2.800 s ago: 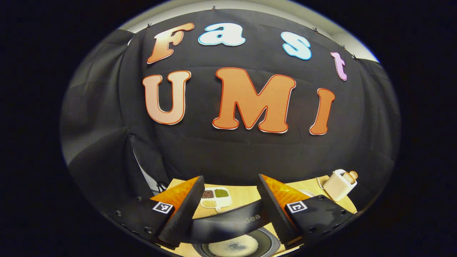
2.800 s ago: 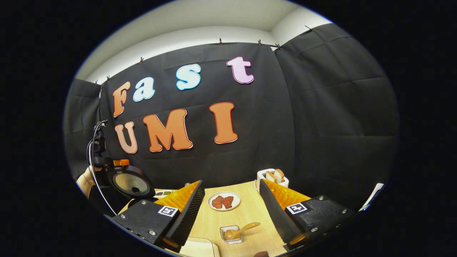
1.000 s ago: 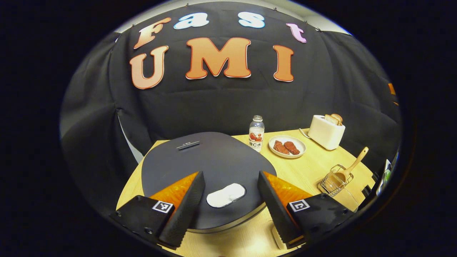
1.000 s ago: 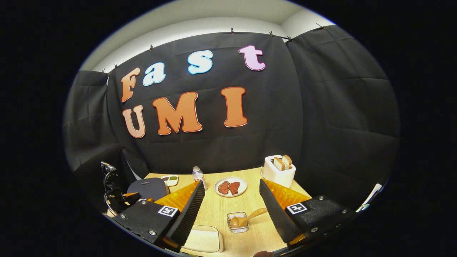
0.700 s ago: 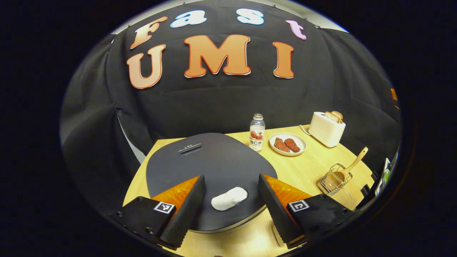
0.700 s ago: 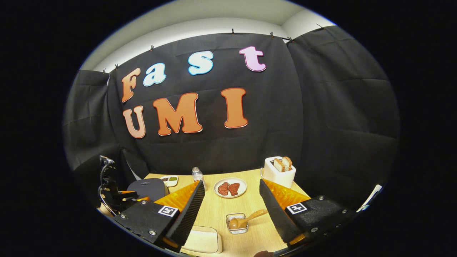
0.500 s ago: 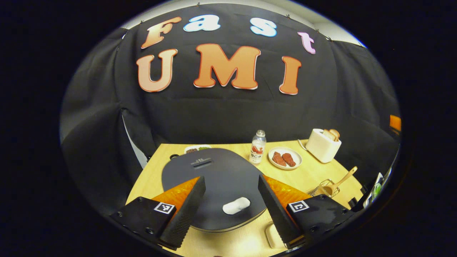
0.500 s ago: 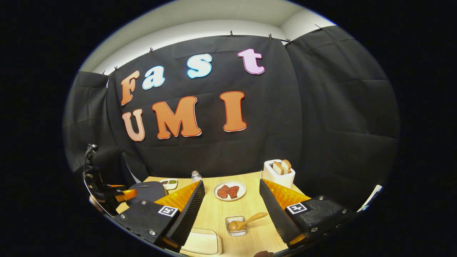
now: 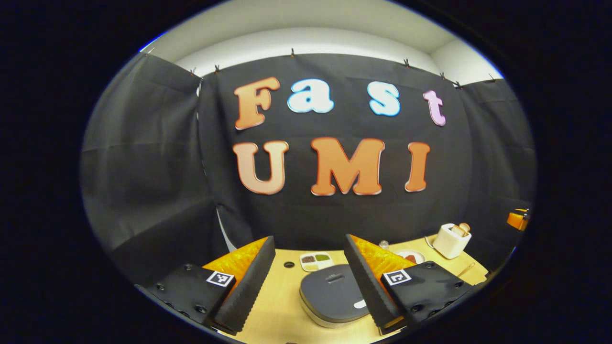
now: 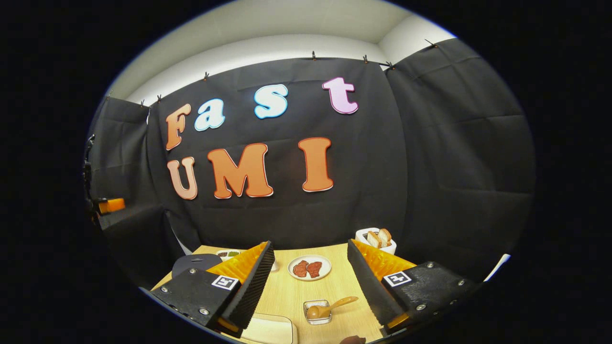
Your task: Close the left gripper, press the button to open the rice cooker; take a wooden spoon from the chopstick holder with the right hand, scoop a spoonful of rice and pour it into the rice cooker, then put the wooden spoon back into the chopstick holder.
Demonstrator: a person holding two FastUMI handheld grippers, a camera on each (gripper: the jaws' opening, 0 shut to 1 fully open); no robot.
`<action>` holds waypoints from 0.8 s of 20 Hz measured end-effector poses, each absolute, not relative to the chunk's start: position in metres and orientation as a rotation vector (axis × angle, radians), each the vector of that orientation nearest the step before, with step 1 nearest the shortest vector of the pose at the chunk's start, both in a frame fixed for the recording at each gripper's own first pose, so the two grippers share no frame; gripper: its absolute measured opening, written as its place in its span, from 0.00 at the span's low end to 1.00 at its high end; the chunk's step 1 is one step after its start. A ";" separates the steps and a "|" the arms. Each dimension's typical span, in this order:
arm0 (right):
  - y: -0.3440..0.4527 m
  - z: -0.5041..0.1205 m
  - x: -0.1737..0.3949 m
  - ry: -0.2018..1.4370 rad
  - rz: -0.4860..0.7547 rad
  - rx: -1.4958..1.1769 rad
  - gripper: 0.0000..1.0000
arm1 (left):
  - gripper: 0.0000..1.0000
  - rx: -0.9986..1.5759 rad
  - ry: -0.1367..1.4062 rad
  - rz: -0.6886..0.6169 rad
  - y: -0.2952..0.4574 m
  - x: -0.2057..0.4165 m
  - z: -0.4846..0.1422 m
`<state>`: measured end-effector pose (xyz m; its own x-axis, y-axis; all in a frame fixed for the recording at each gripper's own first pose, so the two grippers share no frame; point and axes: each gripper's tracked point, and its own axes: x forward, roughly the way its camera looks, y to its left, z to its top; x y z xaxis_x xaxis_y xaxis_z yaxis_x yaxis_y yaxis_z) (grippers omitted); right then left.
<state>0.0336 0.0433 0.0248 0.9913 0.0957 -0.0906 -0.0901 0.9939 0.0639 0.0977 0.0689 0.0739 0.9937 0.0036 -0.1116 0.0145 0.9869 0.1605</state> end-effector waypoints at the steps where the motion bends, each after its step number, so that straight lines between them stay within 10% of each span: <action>1: 0.041 0.030 0.033 0.083 0.086 0.056 0.95 | 0.99 0.169 0.081 0.005 0.073 0.091 0.092; 16: 0.023 0.050 0.049 0.037 0.058 0.005 0.95 | 1.00 0.125 -0.071 0.060 0.076 0.066 0.135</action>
